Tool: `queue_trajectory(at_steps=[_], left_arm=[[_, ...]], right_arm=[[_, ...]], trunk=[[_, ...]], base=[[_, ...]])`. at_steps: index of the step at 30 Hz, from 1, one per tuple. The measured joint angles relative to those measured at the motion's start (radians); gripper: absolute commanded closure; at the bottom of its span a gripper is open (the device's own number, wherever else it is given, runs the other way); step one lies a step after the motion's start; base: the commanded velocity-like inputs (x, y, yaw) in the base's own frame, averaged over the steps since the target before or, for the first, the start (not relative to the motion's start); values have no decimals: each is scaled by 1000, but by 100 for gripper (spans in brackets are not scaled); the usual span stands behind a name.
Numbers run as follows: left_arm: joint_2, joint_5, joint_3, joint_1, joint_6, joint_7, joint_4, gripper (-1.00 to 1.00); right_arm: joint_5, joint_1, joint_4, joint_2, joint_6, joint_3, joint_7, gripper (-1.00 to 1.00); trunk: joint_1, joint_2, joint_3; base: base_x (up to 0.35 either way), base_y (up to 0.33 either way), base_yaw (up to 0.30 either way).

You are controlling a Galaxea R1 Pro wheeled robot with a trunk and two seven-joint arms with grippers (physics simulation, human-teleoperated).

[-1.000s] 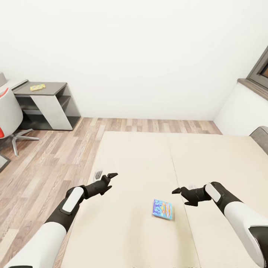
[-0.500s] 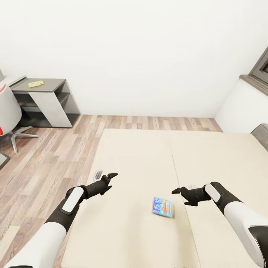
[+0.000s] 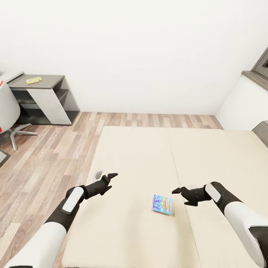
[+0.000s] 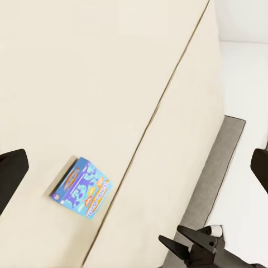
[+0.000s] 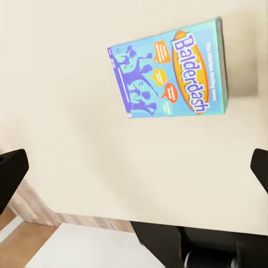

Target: Put all the toys in the child's room - the three board games (two on the bed and one on the table), the two jigsaw puzzles on the table, and the tennis ball on the table - inside the toy box on the table in the child's room.

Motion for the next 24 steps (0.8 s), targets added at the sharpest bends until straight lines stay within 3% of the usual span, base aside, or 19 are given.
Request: queue_trajectory(at_steps=[6, 15, 24], left_arm=[[0, -2, -2, -1, 0, 3, 0, -100], [0, -3, -3, -1, 0, 5, 1, -100], [0, -3, -3, -1, 0, 5, 0, -100]], right_arm=[[2, 1, -29, -2, -22, 1, 36, -100], [7, 2, -56, -5, -171, 4, 79, -100], [11, 9, -64, -6, -211, 5, 91, -100]], trunk=[[0, 0, -10], [0, 0, -24], [0, 0, -31]], base=[[0, 0, 0], [0, 0, 0], [0, 0, 0]])
